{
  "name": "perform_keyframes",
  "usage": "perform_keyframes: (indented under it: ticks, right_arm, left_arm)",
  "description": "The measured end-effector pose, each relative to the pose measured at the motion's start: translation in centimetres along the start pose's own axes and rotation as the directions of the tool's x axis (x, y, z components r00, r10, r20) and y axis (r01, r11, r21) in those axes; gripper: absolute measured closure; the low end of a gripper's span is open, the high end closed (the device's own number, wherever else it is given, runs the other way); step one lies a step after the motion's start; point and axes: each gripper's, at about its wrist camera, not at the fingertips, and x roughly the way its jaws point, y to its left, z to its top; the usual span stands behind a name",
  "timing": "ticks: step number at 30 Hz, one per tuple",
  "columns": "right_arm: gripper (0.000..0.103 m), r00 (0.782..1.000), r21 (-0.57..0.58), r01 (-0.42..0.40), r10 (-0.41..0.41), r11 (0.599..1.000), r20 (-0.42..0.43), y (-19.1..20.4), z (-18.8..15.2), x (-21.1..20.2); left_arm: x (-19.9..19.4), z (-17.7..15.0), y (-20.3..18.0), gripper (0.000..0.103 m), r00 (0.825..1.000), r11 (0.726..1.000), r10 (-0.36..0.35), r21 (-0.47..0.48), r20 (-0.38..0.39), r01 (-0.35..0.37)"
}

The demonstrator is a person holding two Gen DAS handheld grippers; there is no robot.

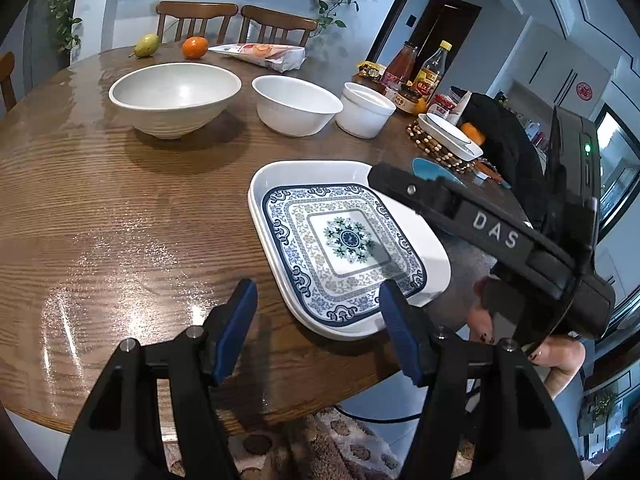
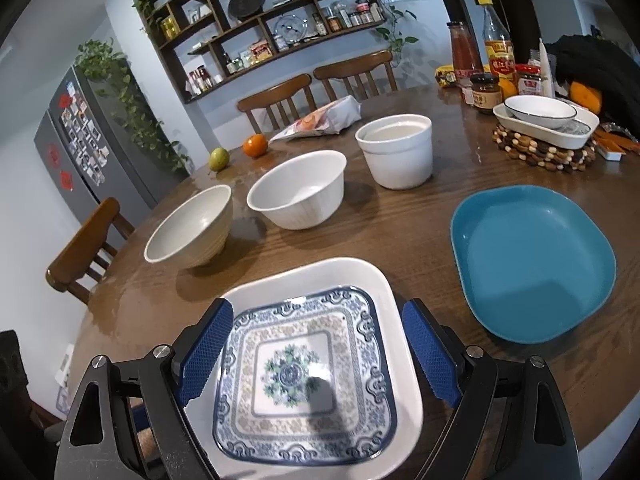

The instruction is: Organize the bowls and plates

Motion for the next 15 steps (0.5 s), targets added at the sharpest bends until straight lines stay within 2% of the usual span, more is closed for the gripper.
perform_keyframes:
  ticks: [15]
  right_arm:
    - [0.015, 0.999, 0.011, 0.01, -0.009, 1.0, -0.034, -0.6, -1.6, 0.0]
  left_arm:
    - [1.9, 0.0, -0.1, 0.042, 0.999, 0.999, 0.039, -0.013, -0.027, -0.039]
